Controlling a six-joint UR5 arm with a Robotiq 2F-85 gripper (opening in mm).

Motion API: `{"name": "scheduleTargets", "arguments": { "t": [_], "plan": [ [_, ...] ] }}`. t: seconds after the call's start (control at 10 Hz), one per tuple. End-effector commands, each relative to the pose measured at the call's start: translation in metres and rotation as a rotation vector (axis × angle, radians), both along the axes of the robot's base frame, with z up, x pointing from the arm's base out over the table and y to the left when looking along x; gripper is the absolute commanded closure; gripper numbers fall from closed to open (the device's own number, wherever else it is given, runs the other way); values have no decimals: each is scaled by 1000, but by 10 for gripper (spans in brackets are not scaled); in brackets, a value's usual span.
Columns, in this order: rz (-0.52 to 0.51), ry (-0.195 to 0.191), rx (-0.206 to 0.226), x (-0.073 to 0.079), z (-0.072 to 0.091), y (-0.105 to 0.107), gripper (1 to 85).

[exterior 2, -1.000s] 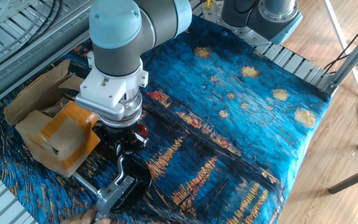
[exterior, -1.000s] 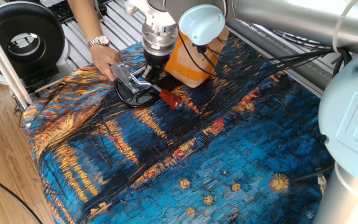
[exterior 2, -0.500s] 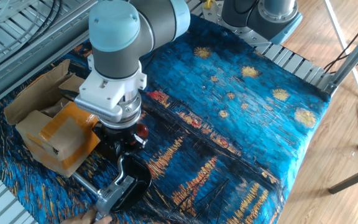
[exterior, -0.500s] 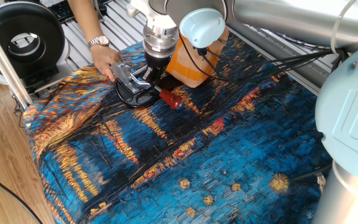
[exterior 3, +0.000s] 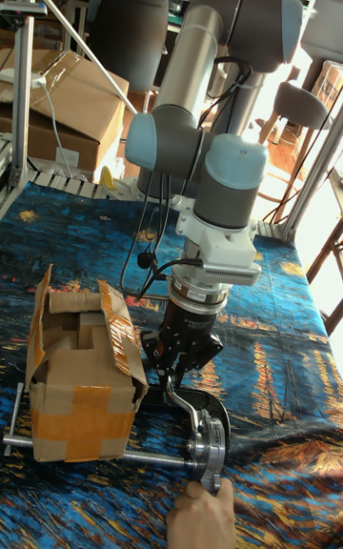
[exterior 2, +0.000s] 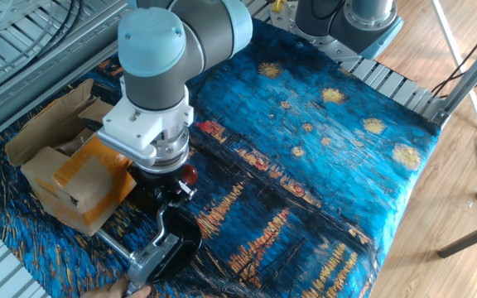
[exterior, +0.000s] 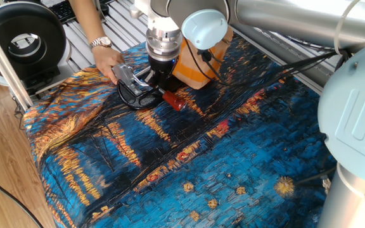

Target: Pull up the lever

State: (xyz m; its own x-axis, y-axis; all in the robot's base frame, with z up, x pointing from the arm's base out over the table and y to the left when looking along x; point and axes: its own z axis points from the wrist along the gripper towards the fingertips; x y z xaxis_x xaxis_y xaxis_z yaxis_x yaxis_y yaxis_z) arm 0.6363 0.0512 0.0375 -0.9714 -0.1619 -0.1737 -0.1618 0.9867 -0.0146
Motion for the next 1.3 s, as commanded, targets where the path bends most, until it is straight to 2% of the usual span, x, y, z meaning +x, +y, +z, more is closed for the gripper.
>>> {"name": "scheduleTargets", "arguments": {
  "t": [0.0, 0.4, 1.2],
  "plan": [
    [-26, 2, 7, 2, -3, 0, 600],
    [-12, 11, -19, 2, -8, -5, 600],
    [-15, 5, -9, 6, -11, 2, 600]
  ]
}}
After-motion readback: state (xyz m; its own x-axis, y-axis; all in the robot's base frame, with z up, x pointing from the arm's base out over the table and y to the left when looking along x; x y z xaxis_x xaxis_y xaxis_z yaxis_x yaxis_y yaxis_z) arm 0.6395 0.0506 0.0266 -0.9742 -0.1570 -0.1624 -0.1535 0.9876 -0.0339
